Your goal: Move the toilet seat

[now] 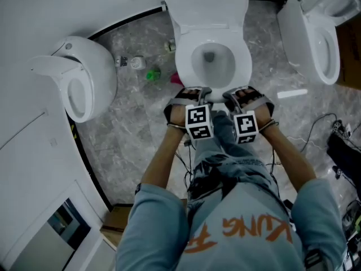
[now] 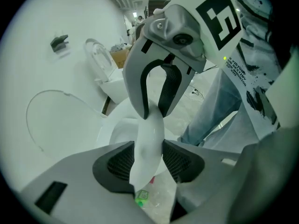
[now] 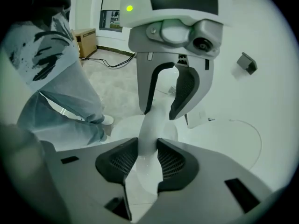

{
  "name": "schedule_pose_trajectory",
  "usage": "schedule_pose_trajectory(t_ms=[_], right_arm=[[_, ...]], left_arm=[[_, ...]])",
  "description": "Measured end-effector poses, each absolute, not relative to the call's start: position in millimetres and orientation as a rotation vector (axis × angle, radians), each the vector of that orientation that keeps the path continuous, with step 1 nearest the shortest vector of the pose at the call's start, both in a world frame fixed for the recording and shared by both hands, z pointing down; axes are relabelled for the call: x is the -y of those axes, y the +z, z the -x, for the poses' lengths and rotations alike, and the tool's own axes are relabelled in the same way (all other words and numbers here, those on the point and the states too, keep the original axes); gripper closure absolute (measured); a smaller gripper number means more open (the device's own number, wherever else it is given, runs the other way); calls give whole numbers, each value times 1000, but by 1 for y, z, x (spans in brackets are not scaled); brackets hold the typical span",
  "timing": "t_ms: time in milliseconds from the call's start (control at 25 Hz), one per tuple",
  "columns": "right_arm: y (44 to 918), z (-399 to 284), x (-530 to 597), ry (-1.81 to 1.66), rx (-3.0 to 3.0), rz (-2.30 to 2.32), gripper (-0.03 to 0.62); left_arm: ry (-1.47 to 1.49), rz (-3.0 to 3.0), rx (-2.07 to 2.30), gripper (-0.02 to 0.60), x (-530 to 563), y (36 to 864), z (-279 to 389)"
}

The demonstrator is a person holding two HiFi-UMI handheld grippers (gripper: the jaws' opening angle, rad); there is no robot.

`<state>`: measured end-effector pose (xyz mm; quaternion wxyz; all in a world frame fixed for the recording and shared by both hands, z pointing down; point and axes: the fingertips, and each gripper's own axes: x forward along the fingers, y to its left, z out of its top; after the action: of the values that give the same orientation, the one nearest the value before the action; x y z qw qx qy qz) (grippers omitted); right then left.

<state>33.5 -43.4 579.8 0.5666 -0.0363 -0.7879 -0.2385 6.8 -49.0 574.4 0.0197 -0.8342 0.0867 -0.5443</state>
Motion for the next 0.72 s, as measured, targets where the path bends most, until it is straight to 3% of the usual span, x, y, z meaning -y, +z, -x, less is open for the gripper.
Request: schedule_pose_trajectory(t_ms=[480, 720], right_arm=[[490, -28, 131, -620, 1969, -113, 490], [452, -22, 191, -662, 1995, -226, 505]], left_arm=[[-1531, 2468, -446, 408, 134, 490, 4], [-1505, 2361, -519, 454, 190, 454, 11]])
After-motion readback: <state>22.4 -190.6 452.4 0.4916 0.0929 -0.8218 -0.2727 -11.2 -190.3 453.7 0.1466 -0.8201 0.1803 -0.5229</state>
